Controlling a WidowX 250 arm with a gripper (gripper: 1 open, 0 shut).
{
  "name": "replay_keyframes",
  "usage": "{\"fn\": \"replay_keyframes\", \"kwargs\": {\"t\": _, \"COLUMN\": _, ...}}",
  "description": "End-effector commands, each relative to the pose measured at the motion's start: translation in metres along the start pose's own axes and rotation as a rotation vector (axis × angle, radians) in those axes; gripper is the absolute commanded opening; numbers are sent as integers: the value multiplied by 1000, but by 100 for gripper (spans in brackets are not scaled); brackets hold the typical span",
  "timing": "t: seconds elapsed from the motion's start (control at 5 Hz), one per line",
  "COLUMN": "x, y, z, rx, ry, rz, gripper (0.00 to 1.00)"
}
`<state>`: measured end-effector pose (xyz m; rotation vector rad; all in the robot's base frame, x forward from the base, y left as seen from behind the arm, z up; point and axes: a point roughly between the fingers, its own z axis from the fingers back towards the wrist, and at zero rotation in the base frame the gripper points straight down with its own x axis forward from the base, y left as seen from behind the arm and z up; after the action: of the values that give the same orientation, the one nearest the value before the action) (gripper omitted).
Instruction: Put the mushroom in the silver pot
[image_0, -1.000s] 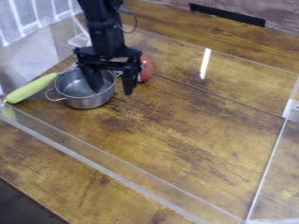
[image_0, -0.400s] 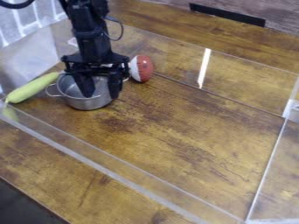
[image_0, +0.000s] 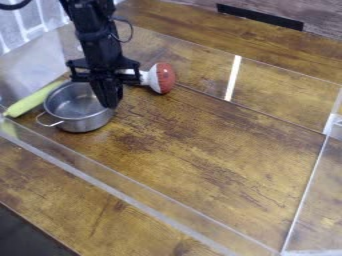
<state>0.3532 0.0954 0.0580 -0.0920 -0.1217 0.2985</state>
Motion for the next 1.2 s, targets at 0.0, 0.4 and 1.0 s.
{"fn": "replay_keyframes", "kwargs": {"t": 0.0, "x": 32, "y": -2, "z": 36, "rx": -15, "ry": -69, "rz": -11, "gripper": 0}}
{"fn": "replay_keyframes", "kwargs": {"t": 0.4, "x": 51, "y": -49, "z": 76, "rx": -87, "ry": -82, "rz": 12, "gripper": 0}}
{"fn": "replay_keyframes", "kwargs": {"t": 1.0, "x": 53, "y": -75, "z": -4, "rx": -45, "ry": -39, "rz": 48, "gripper": 100}}
